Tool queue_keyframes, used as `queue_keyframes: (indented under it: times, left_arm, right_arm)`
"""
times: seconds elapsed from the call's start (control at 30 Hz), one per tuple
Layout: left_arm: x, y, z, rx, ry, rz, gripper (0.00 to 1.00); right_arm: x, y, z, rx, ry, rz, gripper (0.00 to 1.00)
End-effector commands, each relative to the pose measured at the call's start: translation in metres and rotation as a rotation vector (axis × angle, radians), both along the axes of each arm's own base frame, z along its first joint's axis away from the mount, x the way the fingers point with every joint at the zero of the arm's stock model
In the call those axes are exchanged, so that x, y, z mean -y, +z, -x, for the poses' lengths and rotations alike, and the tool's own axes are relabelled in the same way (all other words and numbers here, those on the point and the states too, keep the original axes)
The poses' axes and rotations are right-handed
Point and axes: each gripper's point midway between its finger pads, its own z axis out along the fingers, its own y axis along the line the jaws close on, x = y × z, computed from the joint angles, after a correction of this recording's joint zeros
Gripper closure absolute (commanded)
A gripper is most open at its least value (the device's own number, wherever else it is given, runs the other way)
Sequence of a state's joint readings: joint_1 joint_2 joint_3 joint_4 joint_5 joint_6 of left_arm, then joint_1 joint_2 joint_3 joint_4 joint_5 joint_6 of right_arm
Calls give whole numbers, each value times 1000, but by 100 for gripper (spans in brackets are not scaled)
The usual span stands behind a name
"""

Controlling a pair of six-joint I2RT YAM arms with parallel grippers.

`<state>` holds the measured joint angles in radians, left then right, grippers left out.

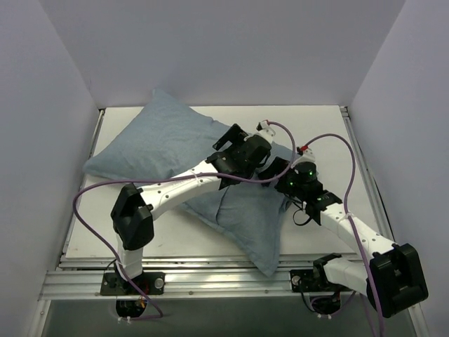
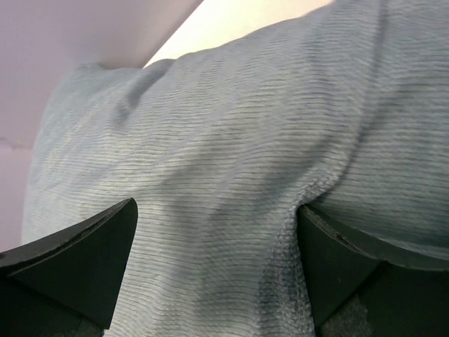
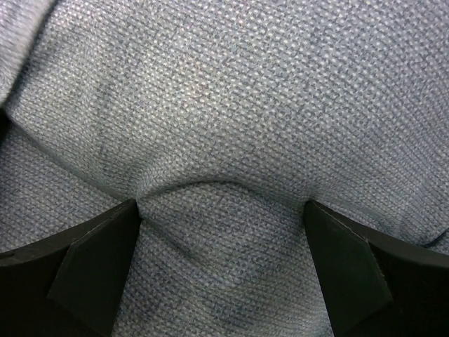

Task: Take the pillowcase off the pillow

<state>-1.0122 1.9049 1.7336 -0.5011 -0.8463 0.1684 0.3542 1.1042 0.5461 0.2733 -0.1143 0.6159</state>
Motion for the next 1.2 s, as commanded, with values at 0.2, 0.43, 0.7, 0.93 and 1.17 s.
queue_keyframes:
  times: [0.2,0.43,0.7,0.93,1.17]
  left_arm:
    - [-86,35,-38,89,243,24,2]
    - [-127,32,-39,38,332,98,2]
    - [-105,-28,-6,-218,235,322,17]
    - [-92,-76,22,-354,243,473,18]
    - [-93,-95,31,-382,277,510,18]
  right_arm:
    - [32,-56,30,-179,-14,154,6]
    - [38,-57,30,-185,-20,175,6]
    - [38,-22,18,-138,-7,202,8]
    - [19,61,-6,0,11,186,7]
    - [-45,109,-33,89,32,245,5]
